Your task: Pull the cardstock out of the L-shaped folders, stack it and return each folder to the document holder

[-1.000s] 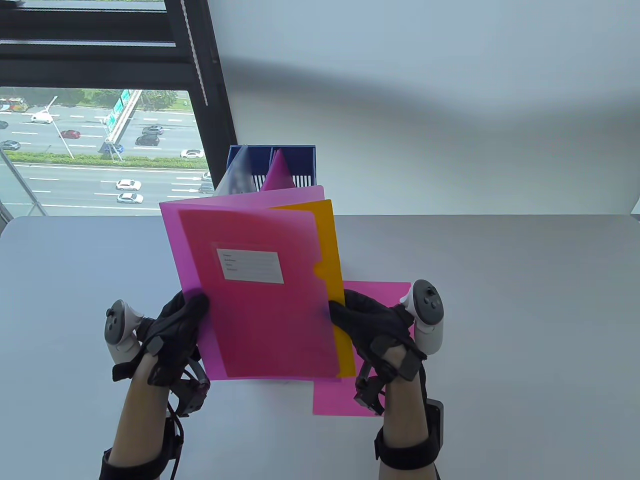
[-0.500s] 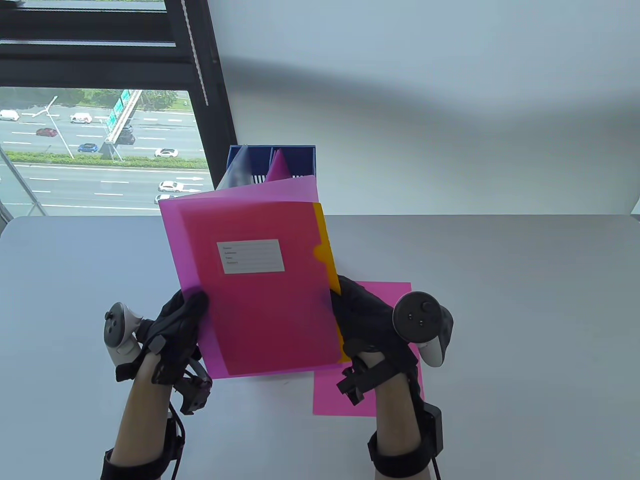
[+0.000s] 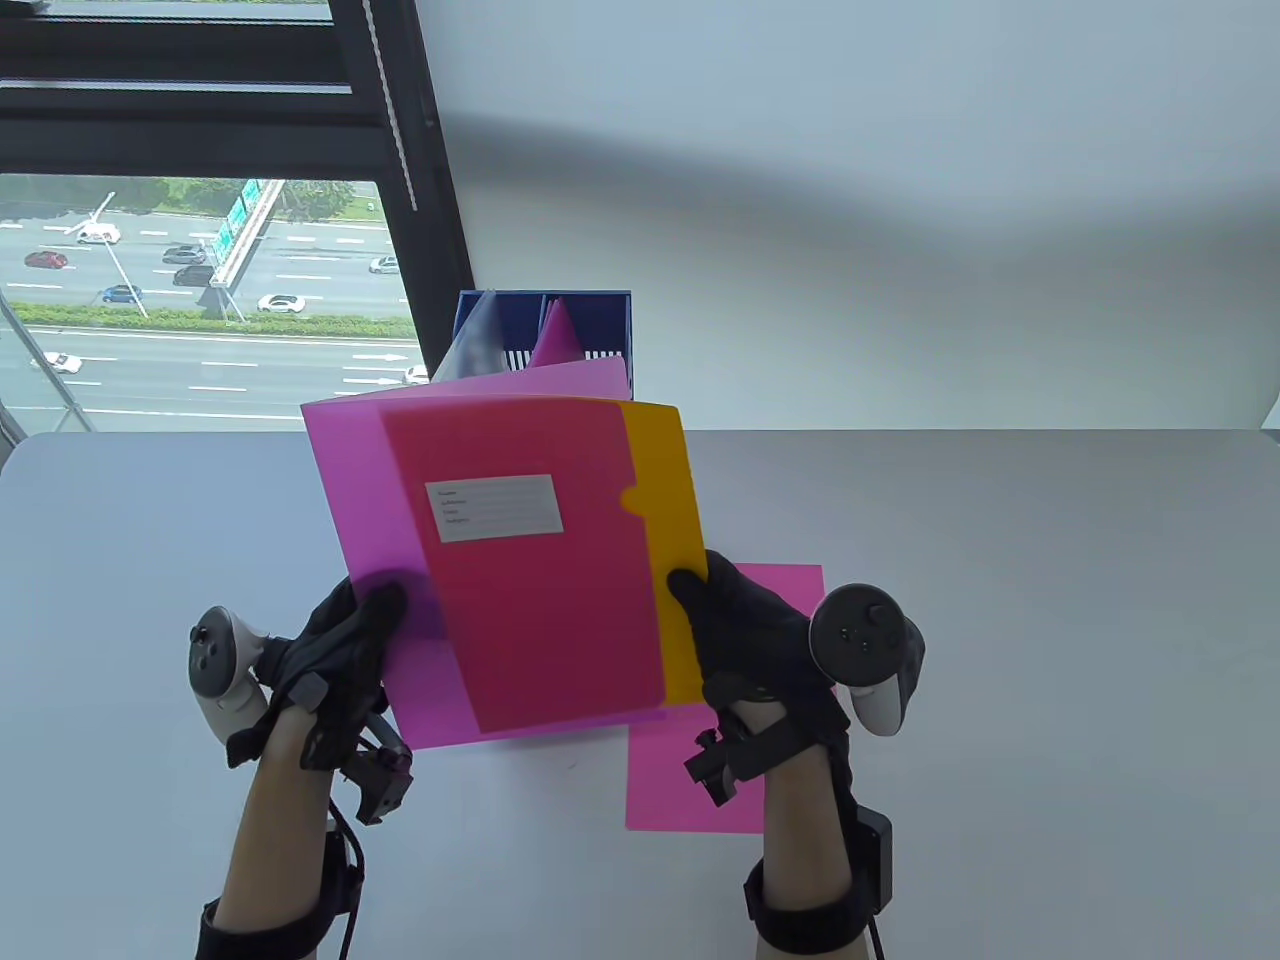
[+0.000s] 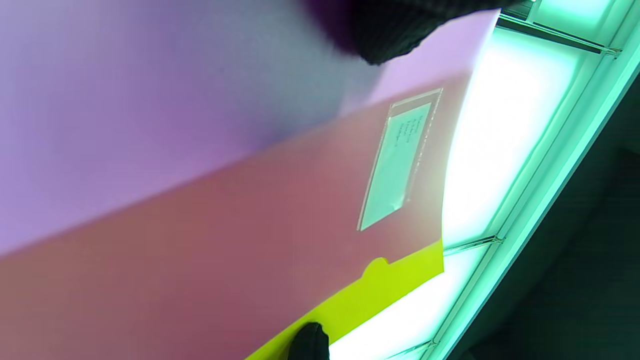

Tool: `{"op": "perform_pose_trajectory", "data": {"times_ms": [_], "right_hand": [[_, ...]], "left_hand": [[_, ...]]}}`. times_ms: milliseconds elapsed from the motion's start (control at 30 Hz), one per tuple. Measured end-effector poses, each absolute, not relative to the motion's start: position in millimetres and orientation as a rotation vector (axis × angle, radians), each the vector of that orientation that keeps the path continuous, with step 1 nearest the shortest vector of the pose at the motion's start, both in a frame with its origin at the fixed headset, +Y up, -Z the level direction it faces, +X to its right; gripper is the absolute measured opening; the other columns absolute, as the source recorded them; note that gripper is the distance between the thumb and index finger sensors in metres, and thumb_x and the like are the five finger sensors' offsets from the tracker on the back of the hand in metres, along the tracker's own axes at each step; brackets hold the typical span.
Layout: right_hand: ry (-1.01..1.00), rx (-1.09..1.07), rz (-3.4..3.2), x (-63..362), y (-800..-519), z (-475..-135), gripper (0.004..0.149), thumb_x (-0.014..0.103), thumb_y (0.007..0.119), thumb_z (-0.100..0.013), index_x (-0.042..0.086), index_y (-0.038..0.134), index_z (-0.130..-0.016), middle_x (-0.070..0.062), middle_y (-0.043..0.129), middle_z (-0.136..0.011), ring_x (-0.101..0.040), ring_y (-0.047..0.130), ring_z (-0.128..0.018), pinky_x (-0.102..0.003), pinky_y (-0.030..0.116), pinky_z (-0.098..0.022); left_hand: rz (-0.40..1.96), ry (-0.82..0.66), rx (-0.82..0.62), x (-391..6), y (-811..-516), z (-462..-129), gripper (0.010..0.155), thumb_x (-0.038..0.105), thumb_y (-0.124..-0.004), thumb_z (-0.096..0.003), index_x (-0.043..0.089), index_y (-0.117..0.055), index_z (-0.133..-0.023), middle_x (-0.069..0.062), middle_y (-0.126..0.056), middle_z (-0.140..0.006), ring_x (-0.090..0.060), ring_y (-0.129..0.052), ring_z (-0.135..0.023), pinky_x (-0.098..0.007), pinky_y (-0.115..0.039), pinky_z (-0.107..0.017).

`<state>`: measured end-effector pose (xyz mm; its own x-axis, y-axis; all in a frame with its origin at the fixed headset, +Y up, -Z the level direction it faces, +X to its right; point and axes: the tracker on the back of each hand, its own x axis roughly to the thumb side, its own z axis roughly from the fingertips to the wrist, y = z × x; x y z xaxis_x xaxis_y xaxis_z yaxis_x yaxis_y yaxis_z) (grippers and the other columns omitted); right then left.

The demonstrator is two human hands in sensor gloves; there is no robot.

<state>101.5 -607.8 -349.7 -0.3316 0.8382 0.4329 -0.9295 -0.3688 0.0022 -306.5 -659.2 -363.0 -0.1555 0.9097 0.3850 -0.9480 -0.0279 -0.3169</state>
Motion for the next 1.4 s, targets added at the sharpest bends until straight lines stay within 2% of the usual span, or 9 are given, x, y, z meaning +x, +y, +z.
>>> {"op": "perform_pose_trajectory", "data": {"times_ms": [100, 267, 567, 733, 800, 1000, 1400], "right_hand": [[-0.331, 0.403, 1.896, 113, -608, -349, 0.039, 0.037, 0.073, -0.062, 0.019, 0.080, -0.096, -0.015, 0.088, -0.090, -0.025, 0.102, -0.057, -0.052, 0.066, -0.069], [-0.438, 0.354, 1.906, 122, -606, -345, 0.040, 0.037, 0.078, -0.062, 0.023, 0.077, -0.099, -0.004, 0.094, -0.079, -0.020, 0.100, -0.051, -0.050, 0.066, -0.069], [-0.707, 0.090, 2.013, 163, -610, -334, 0.050, 0.037, 0.081, -0.060, 0.021, 0.067, -0.105, 0.000, 0.093, -0.076, -0.017, 0.098, -0.043, -0.048, 0.068, -0.067], [-0.737, -0.069, 2.105, 196, -618, -327, 0.050, 0.036, 0.082, -0.060, 0.021, 0.067, -0.106, -0.001, 0.094, -0.075, -0.015, 0.097, -0.038, -0.047, 0.069, -0.066], [-0.712, -0.138, 2.158, 205, -622, -327, 0.049, 0.036, 0.082, -0.060, 0.021, 0.070, -0.104, -0.001, 0.094, -0.074, -0.014, 0.097, -0.037, -0.046, 0.071, -0.065], [-0.454, -0.287, 2.183, 218, -652, -343, 0.048, 0.035, 0.083, -0.060, 0.019, 0.071, -0.104, -0.001, 0.095, -0.073, -0.014, 0.097, -0.035, -0.046, 0.071, -0.064], [-0.099, -0.418, 2.186, 205, -727, -382, 0.050, 0.036, 0.083, -0.059, 0.019, 0.070, -0.104, -0.001, 0.095, -0.072, -0.014, 0.097, -0.035, -0.046, 0.071, -0.064]], "left_hand": [[1.627, -0.572, 0.099, -312, -658, -362, 0.045, 0.041, -0.066, -0.0645, 0.024, -0.071, -0.105, 0.001, -0.089, -0.091, -0.024, -0.102, -0.077, -0.051, -0.069, -0.072], [1.648, -0.574, 0.092, -316, -659, -363, 0.044, 0.041, -0.066, -0.0645, 0.024, -0.071, -0.105, 0.000, -0.089, -0.091, -0.024, -0.102, -0.076, -0.051, -0.069, -0.072], [1.608, -0.549, 0.122, -327, -657, -361, 0.044, 0.041, -0.066, -0.0642, 0.023, -0.072, -0.105, 0.000, -0.089, -0.090, -0.025, -0.102, -0.075, -0.051, -0.069, -0.072], [1.616, -0.539, 0.129, -332, -657, -361, 0.045, 0.041, -0.067, -0.0640, 0.023, -0.072, -0.105, 0.000, -0.090, -0.090, -0.025, -0.102, -0.075, -0.051, -0.069, -0.072], [1.627, -0.544, 0.129, -333, -657, -362, 0.044, 0.041, -0.067, -0.0640, 0.023, -0.072, -0.104, 0.000, -0.090, -0.090, -0.025, -0.103, -0.074, -0.051, -0.069, -0.072], [1.640, -0.549, 0.129, -332, -656, -361, 0.044, 0.041, -0.067, -0.0640, 0.023, -0.072, -0.104, 0.000, -0.090, -0.090, -0.025, -0.103, -0.074, -0.051, -0.069, -0.071], [1.648, -0.538, 0.138, -333, -655, -360, 0.045, 0.041, -0.067, -0.0640, 0.023, -0.072, -0.104, 0.000, -0.090, -0.090, -0.025, -0.103, -0.074, -0.051, -0.069, -0.071]]}}
